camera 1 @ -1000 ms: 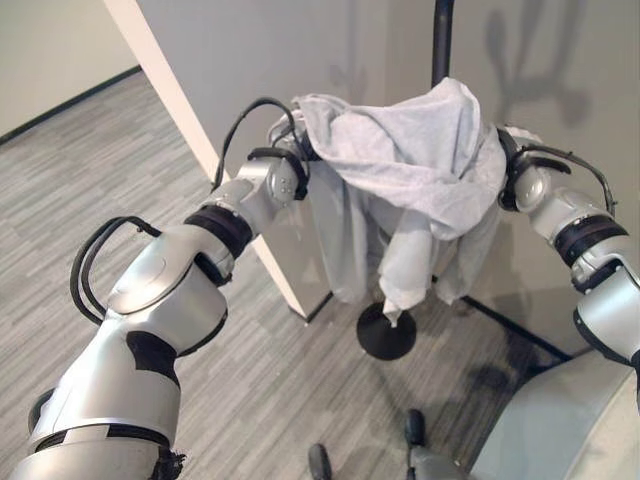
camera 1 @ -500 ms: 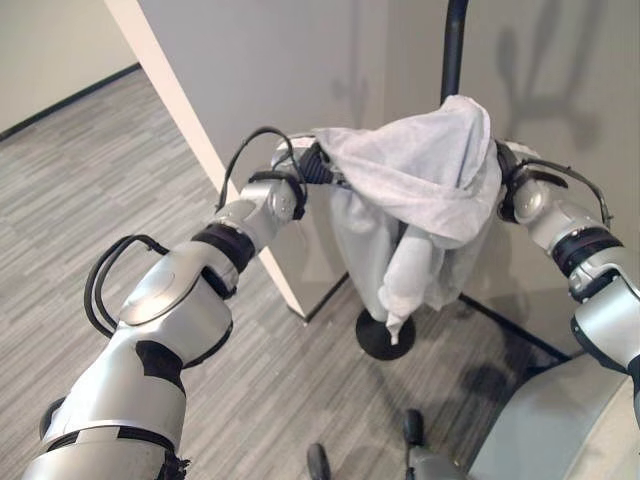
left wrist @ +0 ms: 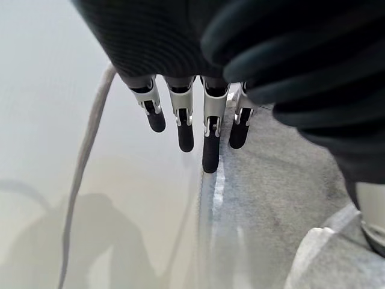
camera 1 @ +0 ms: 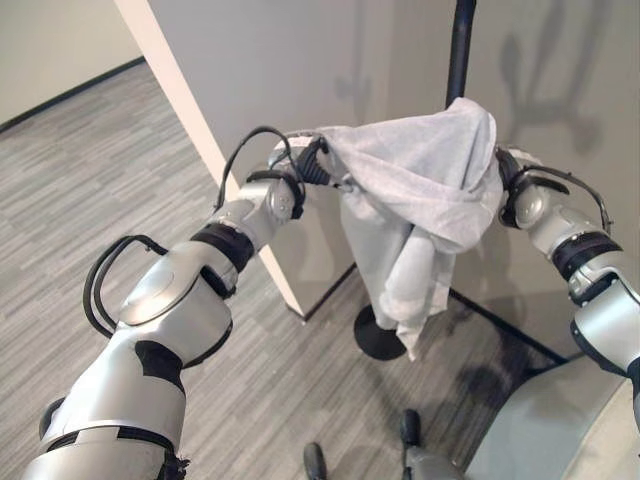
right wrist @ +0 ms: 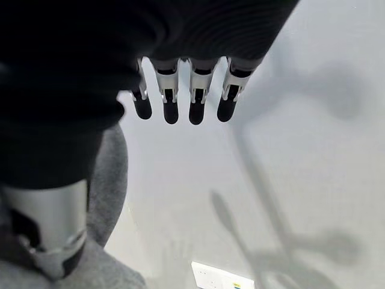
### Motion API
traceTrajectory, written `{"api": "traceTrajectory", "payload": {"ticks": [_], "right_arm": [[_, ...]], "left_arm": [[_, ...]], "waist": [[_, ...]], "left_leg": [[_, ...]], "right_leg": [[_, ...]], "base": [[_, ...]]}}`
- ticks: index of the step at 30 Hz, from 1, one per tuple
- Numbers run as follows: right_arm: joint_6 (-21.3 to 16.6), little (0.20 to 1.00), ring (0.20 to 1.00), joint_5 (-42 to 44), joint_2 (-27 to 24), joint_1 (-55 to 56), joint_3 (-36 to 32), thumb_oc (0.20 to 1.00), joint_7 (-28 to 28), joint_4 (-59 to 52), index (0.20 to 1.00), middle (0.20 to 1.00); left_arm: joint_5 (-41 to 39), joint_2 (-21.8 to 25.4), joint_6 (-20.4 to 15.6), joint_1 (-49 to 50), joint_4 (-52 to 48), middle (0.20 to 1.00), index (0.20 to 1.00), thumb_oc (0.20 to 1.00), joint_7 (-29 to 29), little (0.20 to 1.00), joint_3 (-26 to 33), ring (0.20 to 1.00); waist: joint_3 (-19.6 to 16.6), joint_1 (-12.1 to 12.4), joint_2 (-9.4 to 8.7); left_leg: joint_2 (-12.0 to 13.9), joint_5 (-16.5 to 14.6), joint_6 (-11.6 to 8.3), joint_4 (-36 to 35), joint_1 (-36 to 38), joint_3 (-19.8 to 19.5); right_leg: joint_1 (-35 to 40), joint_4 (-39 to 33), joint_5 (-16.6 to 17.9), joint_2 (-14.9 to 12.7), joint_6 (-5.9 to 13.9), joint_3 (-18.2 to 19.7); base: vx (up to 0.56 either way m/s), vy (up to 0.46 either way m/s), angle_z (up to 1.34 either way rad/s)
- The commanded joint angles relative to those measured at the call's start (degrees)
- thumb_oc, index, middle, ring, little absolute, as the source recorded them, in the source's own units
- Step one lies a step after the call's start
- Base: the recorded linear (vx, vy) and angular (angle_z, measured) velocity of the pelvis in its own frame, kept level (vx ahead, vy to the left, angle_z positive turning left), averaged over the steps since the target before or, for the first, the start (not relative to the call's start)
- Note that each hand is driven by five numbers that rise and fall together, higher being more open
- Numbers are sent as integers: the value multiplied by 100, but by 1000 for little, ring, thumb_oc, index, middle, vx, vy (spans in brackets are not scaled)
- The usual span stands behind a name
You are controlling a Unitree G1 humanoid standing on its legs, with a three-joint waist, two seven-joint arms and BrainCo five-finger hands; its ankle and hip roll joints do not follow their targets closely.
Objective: Hang the clothes on the sofa on the clothes rack.
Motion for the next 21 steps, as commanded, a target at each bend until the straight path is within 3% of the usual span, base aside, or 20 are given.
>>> {"api": "traceTrajectory", "payload": {"ticks": [1,10,14,16,21], "right_arm": [[-61,1000,1000,105,-348,-650,-184,1000,-218,450,1000,1000],[-69,1000,1000,532,-611,-377,-653,1000,-350,241,1000,1000],[-159,1000,1000,869,-1051,-34,-1181,1000,-623,-452,1000,1000],[-291,1000,1000,1064,-1488,600,-1903,1000,-850,-1161,1000,1000],[-444,1000,1000,1098,-2042,1606,-2957,1000,-1088,-2085,1000,1000]], "left_arm": [[49,199,-17,-762,486,1000,1000,1000,121,1000,189,1000],[-17,490,9,-611,354,1000,1000,1000,149,1000,337,1000],[-393,937,-58,-357,-246,1000,1000,1000,346,1000,755,1000],[-688,1465,-241,57,-1172,1000,1000,1000,435,1000,1207,1000],[-1061,2177,-505,713,-2353,1000,1000,1000,300,1000,1682,1000]], "waist": [[395,273,-3],[371,249,-6],[358,239,-11],[354,259,-2],[301,292,2]], "left_leg": [[24,-89,-333,33,111,-297],[38,-118,-330,33,195,-255],[46,-159,-325,33,276,-236],[47,-204,-324,33,334,-232],[61,-280,-325,33,449,-214]], "right_leg": [[182,79,-394,-457,991,-251],[252,79,-414,-449,991,-252],[339,79,-441,-446,991,-268],[415,79,-469,-446,991,-291],[540,79,-516,-456,991,-338]], "base": [[0,0,0],[0,0,0],[8,-1,0],[49,-8,2],[46,-3,2]]}}
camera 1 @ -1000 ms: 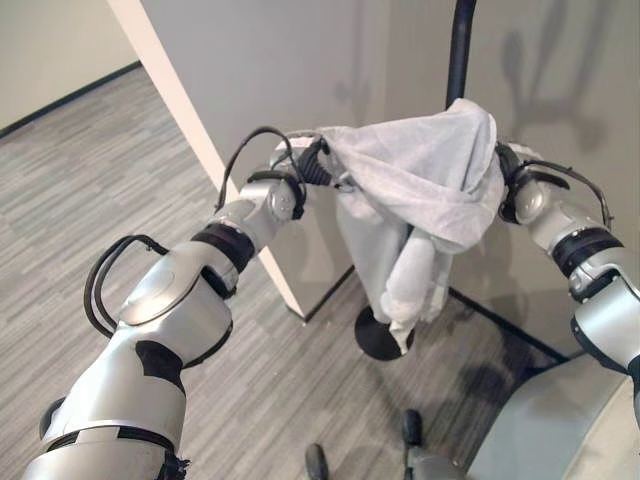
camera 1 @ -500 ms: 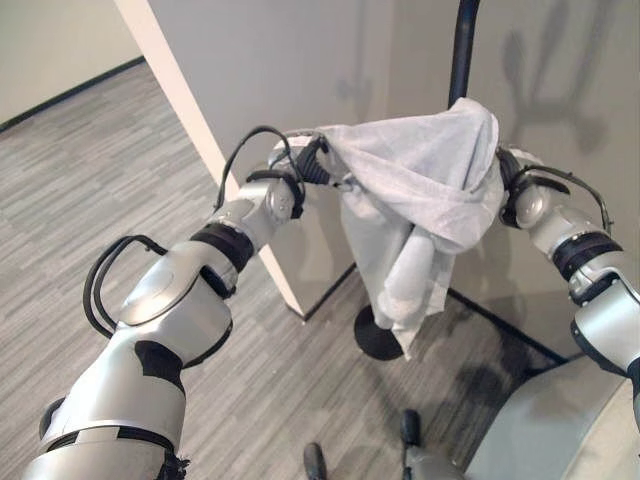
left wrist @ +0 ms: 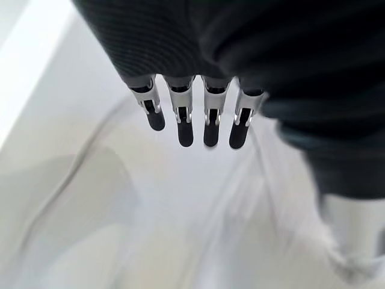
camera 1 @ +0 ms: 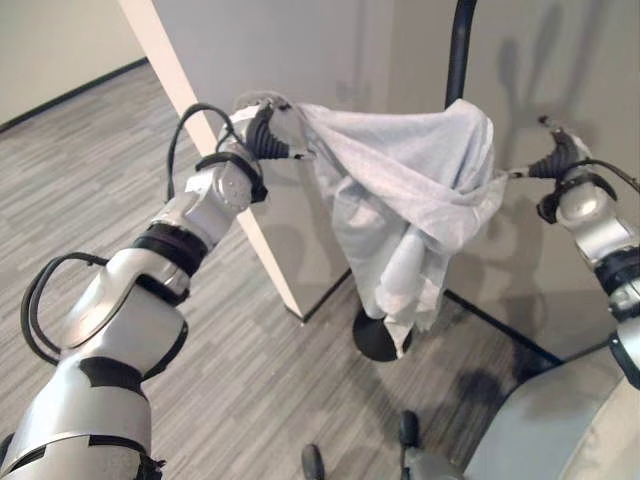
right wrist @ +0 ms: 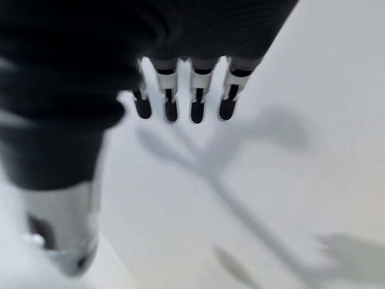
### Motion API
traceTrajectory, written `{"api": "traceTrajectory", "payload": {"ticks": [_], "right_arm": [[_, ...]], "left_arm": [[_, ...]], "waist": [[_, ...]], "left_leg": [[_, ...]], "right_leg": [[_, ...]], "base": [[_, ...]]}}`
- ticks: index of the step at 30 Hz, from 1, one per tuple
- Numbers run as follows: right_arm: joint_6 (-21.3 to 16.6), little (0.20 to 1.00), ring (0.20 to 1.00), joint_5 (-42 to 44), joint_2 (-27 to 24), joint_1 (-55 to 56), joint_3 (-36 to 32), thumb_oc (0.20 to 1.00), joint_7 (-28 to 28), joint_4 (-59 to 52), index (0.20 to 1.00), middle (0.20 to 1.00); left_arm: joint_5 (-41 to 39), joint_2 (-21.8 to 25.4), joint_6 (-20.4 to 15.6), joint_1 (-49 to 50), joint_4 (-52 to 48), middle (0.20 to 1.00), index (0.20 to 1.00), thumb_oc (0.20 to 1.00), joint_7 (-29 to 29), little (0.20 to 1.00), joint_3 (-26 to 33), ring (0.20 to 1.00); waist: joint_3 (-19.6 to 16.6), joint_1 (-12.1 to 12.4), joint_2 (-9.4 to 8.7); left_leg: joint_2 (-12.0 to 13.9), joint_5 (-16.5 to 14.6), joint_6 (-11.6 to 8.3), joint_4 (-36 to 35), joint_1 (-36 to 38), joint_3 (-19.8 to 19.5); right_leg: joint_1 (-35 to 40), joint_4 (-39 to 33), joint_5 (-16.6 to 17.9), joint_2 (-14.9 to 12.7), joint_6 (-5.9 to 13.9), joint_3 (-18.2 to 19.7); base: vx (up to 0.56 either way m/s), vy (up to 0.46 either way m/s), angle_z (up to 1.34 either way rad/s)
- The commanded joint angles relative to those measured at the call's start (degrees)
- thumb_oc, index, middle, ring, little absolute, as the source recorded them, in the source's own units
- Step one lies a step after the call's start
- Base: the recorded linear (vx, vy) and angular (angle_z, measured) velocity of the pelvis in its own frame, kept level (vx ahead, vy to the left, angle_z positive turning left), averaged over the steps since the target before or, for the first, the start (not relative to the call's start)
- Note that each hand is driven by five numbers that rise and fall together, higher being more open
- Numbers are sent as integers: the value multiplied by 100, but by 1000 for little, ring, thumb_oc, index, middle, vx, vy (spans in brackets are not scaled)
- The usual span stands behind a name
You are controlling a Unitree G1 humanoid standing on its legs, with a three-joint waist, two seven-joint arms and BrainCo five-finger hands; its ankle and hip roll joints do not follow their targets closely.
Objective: Hang the clothes on the sofa on the clothes rack.
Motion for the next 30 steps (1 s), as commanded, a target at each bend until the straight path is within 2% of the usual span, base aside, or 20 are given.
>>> {"api": "traceTrajectory", "payload": {"ticks": [1,2,3,6,7,8,9,11,12,13,14,15,16,17,18,19,23,26,29,30], "right_arm": [[-317,1000,1000,108,-553,152,-537,1000,-386,-278,1000,1000],[-390,1000,1000,72,-665,704,-1087,1000,-437,-686,1000,1000],[-373,1000,1000,55,-661,781,-1137,1000,-437,-743,1000,1000],[-492,1000,1000,27,-688,1717,-2037,1000,-446,-1249,1000,1000],[-548,1000,1000,-3,-487,2448,-2731,1000,-421,-1733,1000,1000],[-530,1000,1000,-18,-473,2537,-2774,1000,-412,-1813,1000,1000],[-578,1000,1000,19,-298,2851,-3056,1000,-376,-2040,1000,1000],[-579,1000,1000,-193,150,3635,-3533,1000,-253,-2525,1000,1000],[-565,1000,1000,-235,489,4041,-3777,1000,-195,-2662,1000,1000],[-552,1000,1000,-242,499,4074,-3776,1000,-188,-2705,1000,1000],[-593,1000,1000,-147,1023,4503,-3928,1000,-23,-2817,1000,1000],[-584,1000,1000,-153,1031,4533,-3918,1000,-16,-2852,1000,1000],[-613,1000,1000,-96,1258,4680,-3914,1000,52,-2891,1000,1000],[-667,1000,1000,81,1552,4853,-3887,1000,175,-2778,1000,1000],[-678,1000,1000,148,1915,5097,-3700,1000,325,-2443,1000,1000],[-684,1000,1000,150,1911,5092,-3693,1000,324,-2436,1000,1000],[-626,1000,1000,297,2729,5761,-3065,1000,815,-1320,1000,1000],[-592,1000,1000,268,3055,5807,-2597,1000,973,-481,1000,1000],[-530,1000,1000,346,3406,5638,-2140,1000,1016,578,1000,1000],[-530,1000,1000,346,3407,5637,-2140,1000,1016,578,1000,1000]], "left_arm": [[-584,383,-381,-130,-179,1000,1000,1000,25,1000,226,1000],[-766,741,-488,306,-733,1000,1000,1000,-101,1000,561,1000],[-763,752,-471,354,-781,1000,1000,1000,-107,1000,582,1000],[-1111,1164,-623,1266,-1451,1000,1000,1000,-353,1000,1264,1000],[-1382,1258,-650,2194,-1926,1000,1000,1000,-568,1000,1966,1000],[-1380,1269,-637,2309,-1998,1000,1000,1000,-585,1000,2046,1000],[-1482,1290,-642,2809,-2252,1000,1000,1000,-710,1000,2412,1000],[-1630,1041,-557,4062,-2659,1000,1000,1000,-980,1000,3283,1000],[-1649,696,-504,4686,-2677,1000,1000,1000,-1036,1000,3753,1000],[-1641,692,-494,4769,-2725,1000,1000,1000,-1045,1000,3810,1000],[-1501,202,-439,5461,-2782,1000,1000,1000,-1063,1000,4262,1000],[-1489,192,-431,5531,-2819,1000,1000,1000,-1066,1000,4303,1000],[-1493,-154,-391,5844,-2786,1000,1000,1000,-1072,1000,4478,1000],[-1462,-557,-353,6127,-2607,1000,1000,1000,-1065,1000,4576,1000],[-1366,-1197,-273,6443,-2220,1000,1000,1000,-1049,1000,4664,1000],[-1362,-1201,-277,6446,-2218,1000,1000,1000,-1048,1000,4669,1000],[-828,-2264,-155,7054,-769,1000,1000,1000,-923,1000,4586,1000],[-164,-2554,-89,7157,116,1000,1000,1000,-726,1000,4202,1000],[-479,-3074,19,6776,1837,1000,1000,1000,-782,1000,3930,1000],[-479,-3073,18,6775,1838,1000,1000,1000,-782,1000,3930,1000]], "waist": [[86,204,55],[69,218,63],[59,222,59],[35,250,41],[30,272,34],[13,265,39],[4,277,30],[-2,281,13],[15,290,-7],[2,276,-3],[31,287,-24],[15,271,-21],[26,262,-24],[39,258,-35],[66,265,-38],[60,260,-44],[102,253,-77],[101,258,-117],[104,265,-138],[100,264,-139]], "left_leg": [[60,-284,-302,35,184,-199],[74,-321,-300,35,233,-203],[75,-323,-300,35,242,-204],[89,-378,-291,35,342,-187],[96,-415,-276,35,407,-179],[97,-418,-276,35,419,-178],[95,-440,-268,35,454,-175],[97,-488,-243,35,541,-169],[97,-511,-229,35,571,-171],[98,-513,-229,35,579,-168],[96,-540,-202,35,603,-177],[96,-543,-201,35,611,-175],[93,-558,-191,35,638,-180],[84,-562,-174,35,651,-184],[93,-586,-155,35,689,-193],[80,-561,-150,35,669,-193],[70,-588,-107,35,726,-192],[38,-568,-71,35,707,-183],[20,-551,-61,35,724,-186],[19,-550,-61,35,719,-186]], "right_leg": [[265,81,-499,-477,957,-323],[323,81,-520,-486,957,-337],[332,81,-522,-485,957,-339],[442,81,-567,-490,957,-363],[512,81,-594,-492,957,-374],[523,81,-596,-492,957,-373],[555,81,-607,-496,957,-377],[647,81,-637,-509,957,-384],[685,81,-655,-515,957,-380],[692,81,-657,-515,957,-378],[723,81,-674,-525,952,-371],[730,81,-677,-525,952,-369],[750,81,-686,-523,943,-360],[762,81,-694,-524,929,-355],[805,81,-728,-508,901,-347],[785,81,-708,-521,900,-343],[842,81,-740,-505,864,-339],[830,81,-727,-515,855,-326],[854,81,-732,-512,838,-324],[849,81,-731,-513,838,-324]], "base": [[86,10,-1],[58,6,2],[58,7,3],[67,7,3],[59,16,1],[60,15,-2],[34,14,1],[74,32,1],[62,24,1],[43,19,3],[0,0,0],[0,0,0],[0,0,0],[0,0,0],[0,0,0],[0,0,0],[0,0,0],[0,0,0],[0,0,0],[-13,-1,4]]}}
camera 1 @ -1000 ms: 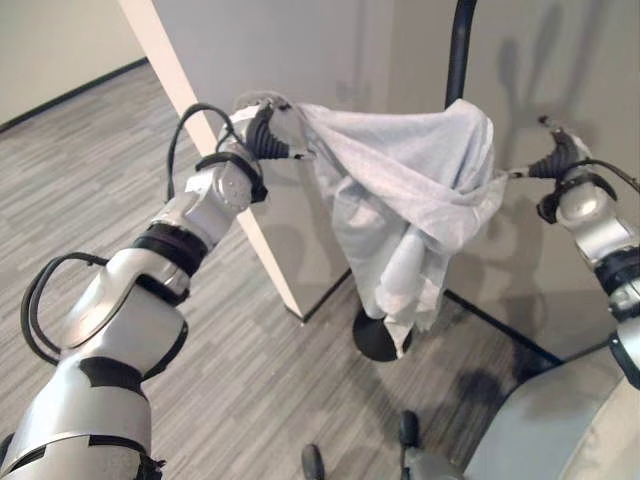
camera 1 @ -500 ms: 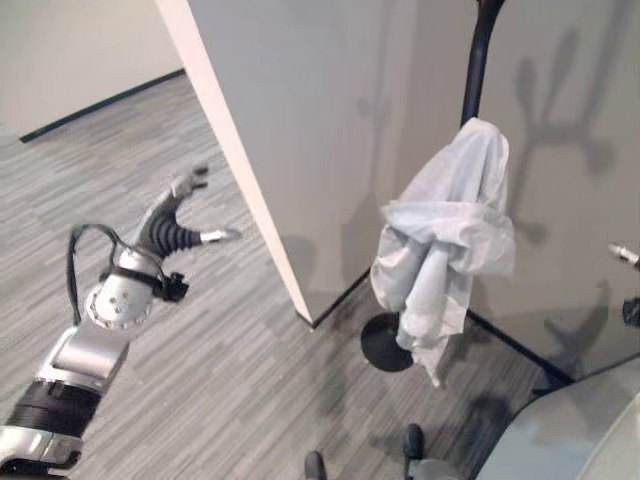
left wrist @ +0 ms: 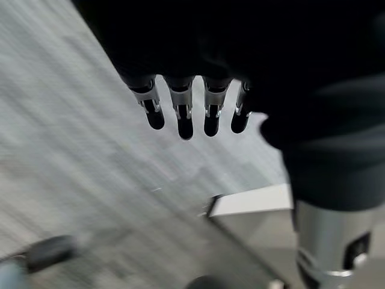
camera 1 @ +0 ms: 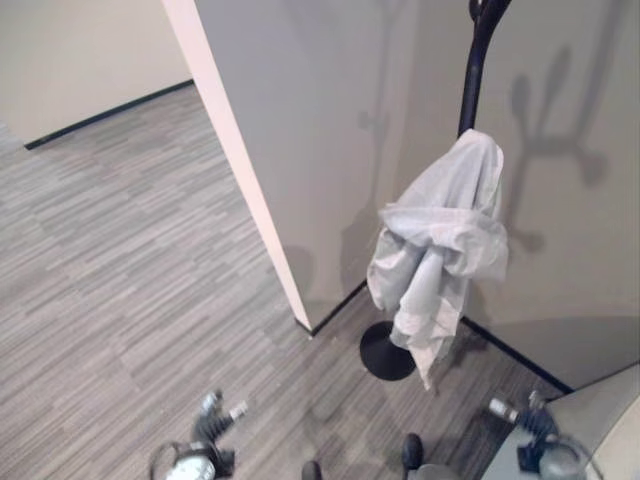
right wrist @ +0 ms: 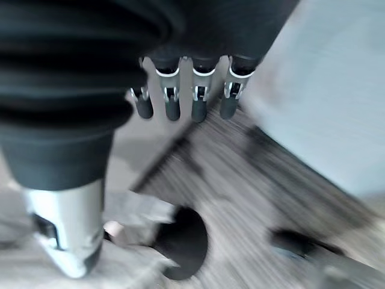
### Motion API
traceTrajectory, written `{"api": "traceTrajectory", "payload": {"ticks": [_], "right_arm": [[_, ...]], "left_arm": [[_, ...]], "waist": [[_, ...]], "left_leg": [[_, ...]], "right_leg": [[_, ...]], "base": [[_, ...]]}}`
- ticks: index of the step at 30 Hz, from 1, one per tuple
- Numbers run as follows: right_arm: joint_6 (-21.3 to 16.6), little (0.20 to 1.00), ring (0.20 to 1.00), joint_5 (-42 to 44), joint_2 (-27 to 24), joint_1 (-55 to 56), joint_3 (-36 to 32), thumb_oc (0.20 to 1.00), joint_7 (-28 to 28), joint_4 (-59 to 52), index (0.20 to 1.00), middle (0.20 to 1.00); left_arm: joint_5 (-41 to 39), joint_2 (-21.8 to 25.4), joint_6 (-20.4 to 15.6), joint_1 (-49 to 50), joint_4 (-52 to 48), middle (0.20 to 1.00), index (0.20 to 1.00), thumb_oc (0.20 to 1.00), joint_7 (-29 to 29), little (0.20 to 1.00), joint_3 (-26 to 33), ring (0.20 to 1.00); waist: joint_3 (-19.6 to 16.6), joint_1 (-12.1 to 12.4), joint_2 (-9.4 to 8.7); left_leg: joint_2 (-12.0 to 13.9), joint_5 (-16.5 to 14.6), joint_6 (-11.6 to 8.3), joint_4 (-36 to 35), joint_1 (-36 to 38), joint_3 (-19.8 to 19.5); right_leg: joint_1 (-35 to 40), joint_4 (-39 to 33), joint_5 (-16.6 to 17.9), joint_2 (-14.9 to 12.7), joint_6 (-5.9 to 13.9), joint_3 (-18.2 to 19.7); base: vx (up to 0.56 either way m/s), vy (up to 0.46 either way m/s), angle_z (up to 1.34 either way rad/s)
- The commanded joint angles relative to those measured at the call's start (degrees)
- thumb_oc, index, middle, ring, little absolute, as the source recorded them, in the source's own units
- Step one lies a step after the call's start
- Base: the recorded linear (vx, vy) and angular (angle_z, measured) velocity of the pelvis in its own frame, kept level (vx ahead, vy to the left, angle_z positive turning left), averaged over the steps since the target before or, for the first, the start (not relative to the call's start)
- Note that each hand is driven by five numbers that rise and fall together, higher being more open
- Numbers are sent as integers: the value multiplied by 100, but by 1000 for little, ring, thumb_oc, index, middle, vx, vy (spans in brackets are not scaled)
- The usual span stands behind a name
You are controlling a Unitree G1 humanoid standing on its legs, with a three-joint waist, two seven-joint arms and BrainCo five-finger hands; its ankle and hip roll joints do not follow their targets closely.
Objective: Hang the clothes on the sofa on the clothes rack.
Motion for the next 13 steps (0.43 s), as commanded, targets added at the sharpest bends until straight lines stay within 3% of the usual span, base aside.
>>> {"api": "traceTrajectory", "payload": {"ticks": [1,4,13], "right_arm": [[-90,1000,1000,237,188,-501,93,1000,62,629,1000,1000],[54,1000,1000,142,308,-670,302,1000,26,1367,1000,1000],[147,1000,1000,236,238,-860,385,1000,94,1628,1000,1000]], "left_arm": [[-178,-223,80,-769,1365,1000,1000,1000,106,1000,56,1000],[-154,-404,207,-888,2118,1000,1000,1000,278,1000,133,1000],[-445,-418,124,-1069,1906,1000,1000,1000,35,1000,2,1000]], "waist": [[-12,89,-101],[-87,136,-127],[-163,271,-144]], "left_leg": [[-90,-443,27,68,164,-129],[-105,-479,32,68,232,-110],[-142,-543,47,96,347,-169]], "right_leg": [[241,115,-477,-511,752,-210],[304,115,-504,-520,741,-239],[455,115,-503,-553,729,-340]], "base": [[0,0,0],[19,8,-1],[14,4,7]]}}
